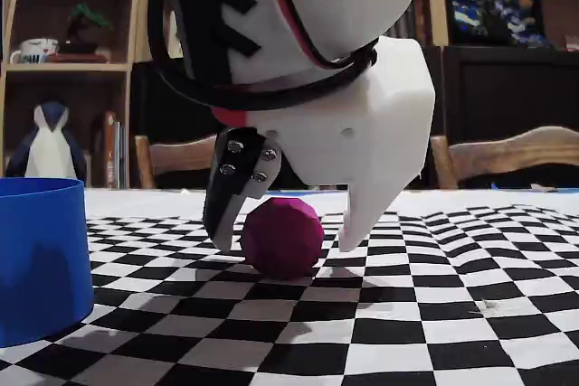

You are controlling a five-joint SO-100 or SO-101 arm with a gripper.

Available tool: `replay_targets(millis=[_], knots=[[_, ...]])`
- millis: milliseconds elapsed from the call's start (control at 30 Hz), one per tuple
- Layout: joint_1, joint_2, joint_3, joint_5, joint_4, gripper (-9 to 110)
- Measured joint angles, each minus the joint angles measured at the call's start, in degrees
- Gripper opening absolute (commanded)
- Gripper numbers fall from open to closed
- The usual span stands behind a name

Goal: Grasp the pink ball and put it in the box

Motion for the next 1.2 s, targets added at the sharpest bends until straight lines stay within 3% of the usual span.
replay_targets(millis=[433, 500, 533, 1200], knots=[[0.00, -0.44, 0.00, 0.00, 0.00, 25], [0.00, -0.44, 0.00, 0.00, 0.00, 4], [0.00, -0.44, 0.00, 0.00, 0.00, 0], [0.00, -0.18, 0.00, 0.00, 0.00, 0]])
